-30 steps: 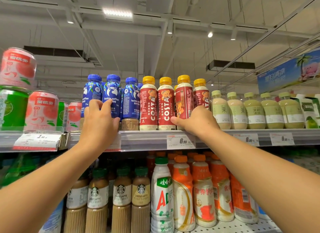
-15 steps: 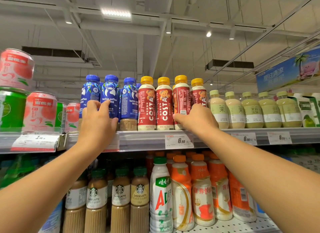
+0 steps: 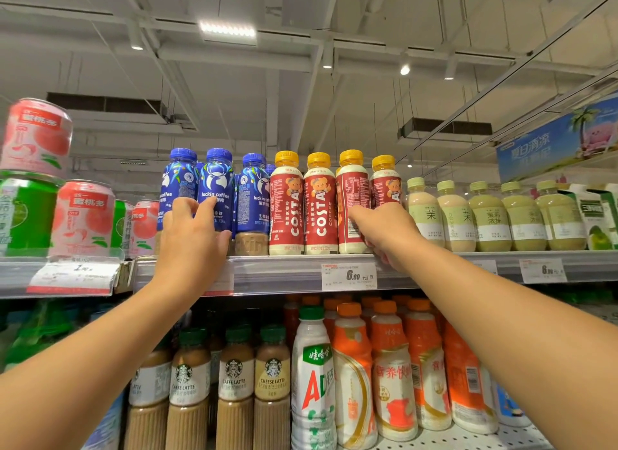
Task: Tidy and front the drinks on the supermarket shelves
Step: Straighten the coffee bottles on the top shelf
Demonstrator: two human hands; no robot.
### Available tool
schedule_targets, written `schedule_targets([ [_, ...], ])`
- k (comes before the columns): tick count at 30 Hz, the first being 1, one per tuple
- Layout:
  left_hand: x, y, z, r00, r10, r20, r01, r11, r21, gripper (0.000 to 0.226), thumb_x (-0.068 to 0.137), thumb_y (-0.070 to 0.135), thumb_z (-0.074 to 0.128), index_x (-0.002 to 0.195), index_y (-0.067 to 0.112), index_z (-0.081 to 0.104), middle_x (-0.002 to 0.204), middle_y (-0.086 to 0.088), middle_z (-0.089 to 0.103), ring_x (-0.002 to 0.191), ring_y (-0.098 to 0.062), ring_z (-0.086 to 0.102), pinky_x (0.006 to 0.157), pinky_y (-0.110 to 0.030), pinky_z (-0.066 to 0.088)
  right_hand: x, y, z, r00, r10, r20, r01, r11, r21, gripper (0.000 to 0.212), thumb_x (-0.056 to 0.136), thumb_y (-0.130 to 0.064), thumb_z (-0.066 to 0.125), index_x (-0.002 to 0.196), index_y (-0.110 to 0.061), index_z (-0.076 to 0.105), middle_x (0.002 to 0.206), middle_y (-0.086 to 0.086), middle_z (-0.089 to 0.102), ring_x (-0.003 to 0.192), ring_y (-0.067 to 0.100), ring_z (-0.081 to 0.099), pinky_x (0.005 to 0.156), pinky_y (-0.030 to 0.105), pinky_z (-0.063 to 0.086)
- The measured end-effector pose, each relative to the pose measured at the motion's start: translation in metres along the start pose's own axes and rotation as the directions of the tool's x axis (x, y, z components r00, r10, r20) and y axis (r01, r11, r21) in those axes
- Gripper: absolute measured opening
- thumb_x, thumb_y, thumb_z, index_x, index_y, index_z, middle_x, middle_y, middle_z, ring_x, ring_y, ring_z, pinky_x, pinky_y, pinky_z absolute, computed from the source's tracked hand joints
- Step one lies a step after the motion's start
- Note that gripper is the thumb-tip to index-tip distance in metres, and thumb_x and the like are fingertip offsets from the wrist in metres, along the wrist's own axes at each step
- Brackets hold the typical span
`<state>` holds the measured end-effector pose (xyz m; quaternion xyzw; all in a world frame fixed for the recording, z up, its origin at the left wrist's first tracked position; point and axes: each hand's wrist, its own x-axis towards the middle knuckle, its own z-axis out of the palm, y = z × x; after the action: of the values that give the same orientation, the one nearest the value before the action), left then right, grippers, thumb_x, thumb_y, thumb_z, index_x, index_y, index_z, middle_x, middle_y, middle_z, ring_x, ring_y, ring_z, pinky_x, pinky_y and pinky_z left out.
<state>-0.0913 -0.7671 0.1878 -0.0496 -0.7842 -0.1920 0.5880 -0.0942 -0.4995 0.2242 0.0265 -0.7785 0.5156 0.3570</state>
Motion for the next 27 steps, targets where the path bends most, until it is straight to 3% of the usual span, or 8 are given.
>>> schedule_targets([
  [3,0.001,0.0,0.0,1.0,-0.002,0.0,0.002,1.0,0.004,0.061,0.086,0.018,0.069,0.14,0.006,0.043,0.124,-0.019,0.042,0.112,-0.038,0.042,0.092,-0.049,0.041,0.004,0.001,-0.002,1.0,-0.021,-0.01,0.021,0.999,0.029,0.032,0.074,-0.04,0.073,0.091,-0.016,0.061,0.083,0.002,0.066,0.067,0.018,0.062,0.059,0.03,0.052],
  [6,0.001,0.0,0.001,1.0,-0.003,-0.002,0.003,1.0,0.004,0.06,0.087,0.019,0.068,0.14,0.006,0.043,0.123,-0.019,0.042,0.112,-0.037,0.042,0.092,-0.049,0.042,-0.003,0.002,0.001,0.974,-0.147,-0.175,0.091,0.952,-0.291,0.06,0.068,-0.056,0.078,0.105,-0.016,0.054,0.096,-0.002,0.06,0.089,0.024,0.063,0.075,0.039,0.053],
  [8,0.001,-0.001,0.001,1.0,-0.003,-0.001,0.003,1.0,0.003,0.061,0.086,0.018,0.069,0.14,0.005,0.043,0.124,-0.02,0.042,0.113,-0.038,0.042,0.093,-0.05,0.041,-0.006,0.002,0.002,0.973,-0.14,-0.185,0.077,0.947,-0.312,0.078,0.068,-0.063,0.076,0.119,-0.013,0.047,0.102,0.0,0.057,0.096,0.027,0.062,0.079,0.042,0.053],
  [10,0.001,-0.001,0.001,1.0,-0.002,-0.003,0.002,1.0,-0.003,0.06,0.086,0.017,0.069,0.139,0.004,0.044,0.124,-0.022,0.042,0.112,-0.041,0.041,0.094,-0.052,0.04,-0.007,0.002,0.001,0.985,-0.09,-0.148,0.053,0.97,-0.236,0.071,0.071,-0.063,0.071,0.116,-0.013,0.051,0.102,0.001,0.062,0.091,0.027,0.064,0.081,0.045,0.055],
  [14,0.001,-0.001,0.0,1.0,-0.002,-0.002,0.002,1.0,0.002,0.059,0.085,0.016,0.069,0.138,0.003,0.045,0.123,-0.022,0.043,0.111,-0.041,0.042,0.092,-0.052,0.042,-0.008,0.004,-0.001,0.982,-0.153,-0.115,0.115,0.953,-0.281,0.036,0.079,-0.053,0.062,0.09,-0.019,0.062,0.087,0.002,0.066,0.073,0.022,0.062,0.073,0.039,0.057],
  [23,0.001,0.0,0.0,1.0,-0.009,0.009,0.009,1.0,0.007,0.061,0.086,0.019,0.068,0.14,0.005,0.043,0.125,-0.021,0.043,0.114,-0.039,0.042,0.094,-0.052,0.042,-0.008,0.005,0.001,0.986,-0.127,-0.105,0.093,0.956,-0.278,0.046,0.074,-0.053,0.074,0.098,-0.018,0.056,0.092,0.002,0.063,0.083,0.025,0.064,0.076,0.043,0.057],
  [27,0.001,0.0,-0.001,1.0,-0.016,0.011,0.016,1.0,0.006,0.061,0.087,0.018,0.067,0.141,0.006,0.042,0.126,-0.02,0.042,0.115,-0.038,0.041,0.095,-0.051,0.041,-0.006,0.007,0.004,0.982,-0.161,-0.102,0.116,0.93,-0.348,0.042,0.077,-0.052,0.072,0.096,-0.02,0.053,0.093,0.001,0.061,0.081,0.023,0.061,0.07,0.037,0.053],
])
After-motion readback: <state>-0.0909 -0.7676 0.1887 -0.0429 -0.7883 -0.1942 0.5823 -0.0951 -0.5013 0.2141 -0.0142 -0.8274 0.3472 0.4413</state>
